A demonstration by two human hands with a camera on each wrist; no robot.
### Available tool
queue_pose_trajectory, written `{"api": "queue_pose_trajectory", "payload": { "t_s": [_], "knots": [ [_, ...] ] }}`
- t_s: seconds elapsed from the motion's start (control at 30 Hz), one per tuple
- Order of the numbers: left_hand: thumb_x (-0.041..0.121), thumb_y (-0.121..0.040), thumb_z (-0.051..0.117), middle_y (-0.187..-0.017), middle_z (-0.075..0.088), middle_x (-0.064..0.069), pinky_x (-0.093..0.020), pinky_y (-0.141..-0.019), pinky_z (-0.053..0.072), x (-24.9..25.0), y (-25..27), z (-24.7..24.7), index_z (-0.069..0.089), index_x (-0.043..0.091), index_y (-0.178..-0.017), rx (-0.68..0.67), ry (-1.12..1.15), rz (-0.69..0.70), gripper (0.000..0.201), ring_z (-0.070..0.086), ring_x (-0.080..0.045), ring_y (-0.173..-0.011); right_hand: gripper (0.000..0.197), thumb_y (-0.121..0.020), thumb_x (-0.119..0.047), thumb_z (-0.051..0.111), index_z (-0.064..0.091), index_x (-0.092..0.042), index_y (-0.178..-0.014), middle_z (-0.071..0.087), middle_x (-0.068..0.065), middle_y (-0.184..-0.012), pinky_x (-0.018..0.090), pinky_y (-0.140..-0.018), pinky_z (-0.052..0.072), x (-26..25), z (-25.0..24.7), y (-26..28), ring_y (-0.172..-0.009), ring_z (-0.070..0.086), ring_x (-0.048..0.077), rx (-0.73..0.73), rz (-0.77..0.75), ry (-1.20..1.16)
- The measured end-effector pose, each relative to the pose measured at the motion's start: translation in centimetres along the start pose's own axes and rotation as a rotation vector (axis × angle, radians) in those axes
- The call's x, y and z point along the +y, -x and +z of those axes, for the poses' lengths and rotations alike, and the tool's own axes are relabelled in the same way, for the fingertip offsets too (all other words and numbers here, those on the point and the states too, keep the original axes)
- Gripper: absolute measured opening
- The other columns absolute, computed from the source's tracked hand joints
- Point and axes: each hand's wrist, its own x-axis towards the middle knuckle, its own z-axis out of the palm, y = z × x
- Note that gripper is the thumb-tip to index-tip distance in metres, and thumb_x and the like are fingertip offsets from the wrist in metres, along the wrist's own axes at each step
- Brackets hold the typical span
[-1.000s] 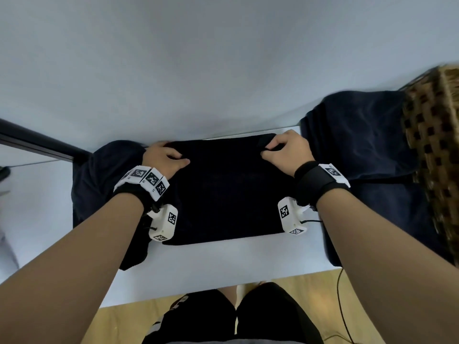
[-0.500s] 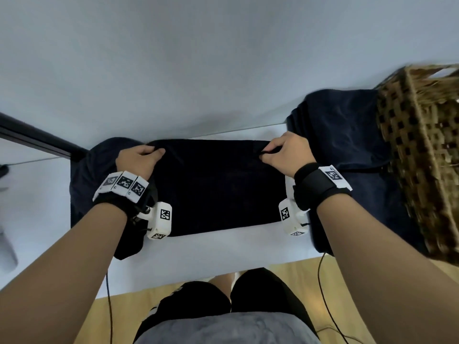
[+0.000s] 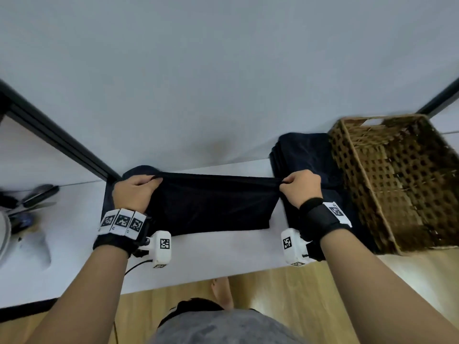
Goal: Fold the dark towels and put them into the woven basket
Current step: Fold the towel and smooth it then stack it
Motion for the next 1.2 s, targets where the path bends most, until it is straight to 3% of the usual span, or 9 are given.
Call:
{"api": "queue_pose_trajectory", "payload": {
  "t_s": [0.07,0.17,0.33,0.4,0.53,0.67,0.87,0.97,1.2],
  "knots": [
    [0.031,-0.069,0.084,-0.082,0.074,0.012,-0.02,-0.083,0.05,1.4,1.3,-1.2,0.079,0.026,-0.081,0.007,0.057,0.034,0.014,0.069,-0.005,-0.084,0.013,-0.081,-0.013,0.066,0.079,-0.014,-0.083,0.076,0.002,-0.092,0.009,-0.073,0.025,-0.3,-1.7,1.1,-0.101,0.065,0.023,0.06,-0.022,-0.055],
    [0.03,-0.067,0.085,-0.083,0.075,0.007,-0.022,-0.083,0.052,4.5,3.0,-3.4,0.078,0.027,-0.08,0.049,0.121,0.125,0.015,0.069,-0.007,-0.079,0.012,-0.08,-0.016,0.07,0.08,-0.017,-0.087,0.076,0.0,-0.095,0.013,-0.081,0.031,-1.6,-5.1,2.5,-0.102,0.066,0.02,0.17,-0.072,-0.154],
    [0.026,-0.069,0.085,-0.081,0.072,0.013,-0.003,-0.068,0.046,11.2,5.2,-7.8,0.076,0.027,-0.083,0.13,0.232,0.318,0.017,0.062,0.012,-0.066,0.012,-0.077,-0.02,0.078,0.079,-0.018,-0.088,0.076,-0.002,-0.097,0.024,-0.102,0.039,-4.9,-12.3,4.6,-0.101,0.066,0.014,0.327,-0.193,-0.316],
    [0.027,-0.071,0.084,-0.081,0.071,0.013,-0.003,-0.07,0.045,13.9,6.1,-9.5,0.076,0.025,-0.086,0.154,0.249,0.388,0.017,0.062,0.011,-0.07,0.012,-0.076,-0.02,0.078,0.079,-0.018,-0.087,0.076,-0.002,-0.094,0.026,-0.103,0.041,-6.2,-15.2,5.4,-0.096,0.066,0.011,0.385,-0.247,-0.384],
    [0.027,-0.075,0.081,-0.083,0.071,0.005,-0.021,-0.085,0.049,18.3,7.8,-12.9,0.074,0.025,-0.082,0.212,0.312,0.488,0.01,0.063,-0.005,-0.079,0.009,-0.076,-0.021,0.078,0.076,-0.029,-0.076,0.074,-0.011,-0.083,0.024,-0.095,0.045,-8.9,-20.3,7.0,-0.079,0.061,-0.001,0.468,-0.35,-0.498],
    [0.028,-0.074,0.081,-0.076,0.07,0.011,-0.032,-0.09,0.053,20.7,8.9,-15.6,0.071,0.029,-0.068,0.229,0.356,0.531,0.011,0.065,-0.012,-0.08,0.023,-0.077,-0.024,0.077,0.067,-0.039,-0.063,0.063,-0.027,-0.065,0.012,-0.078,0.042,-10.9,-23.5,8.4,-0.07,0.059,-0.012,0.497,-0.438,-0.558],
    [0.027,-0.065,0.088,-0.076,0.074,0.01,-0.023,-0.084,0.052,21.4,10.2,-18.3,0.076,0.026,-0.071,0.229,0.48,0.546,0.013,0.068,-0.004,-0.079,0.012,-0.077,-0.014,0.075,0.079,-0.023,-0.085,0.066,-0.021,-0.074,0.011,-0.083,0.043,-12.4,-25.2,9.4,-0.076,0.061,-0.005,0.491,-0.491,-0.574],
    [0.028,-0.066,0.087,-0.074,0.074,0.015,-0.017,-0.075,0.048,21.2,10.4,-18.7,0.076,0.028,-0.069,0.235,0.492,0.562,0.012,0.066,0.006,-0.071,0.013,-0.075,-0.015,0.071,0.077,-0.025,-0.081,0.068,-0.019,-0.078,0.009,-0.08,0.04,-12.7,-25.3,9.7,-0.082,0.062,-0.001,0.475,-0.469,-0.573],
    [0.022,-0.071,0.081,-0.065,0.068,0.01,-0.028,-0.079,0.055,20.2,8.8,-18.0,0.071,0.021,-0.069,0.212,0.446,0.526,0.01,0.064,-0.007,-0.067,0.009,-0.074,-0.011,0.069,0.071,-0.02,-0.073,0.066,-0.017,-0.075,0.007,-0.064,0.037,-13.0,-23.6,9.1,-0.074,0.058,-0.003,0.443,-0.442,-0.556]
  ]
}}
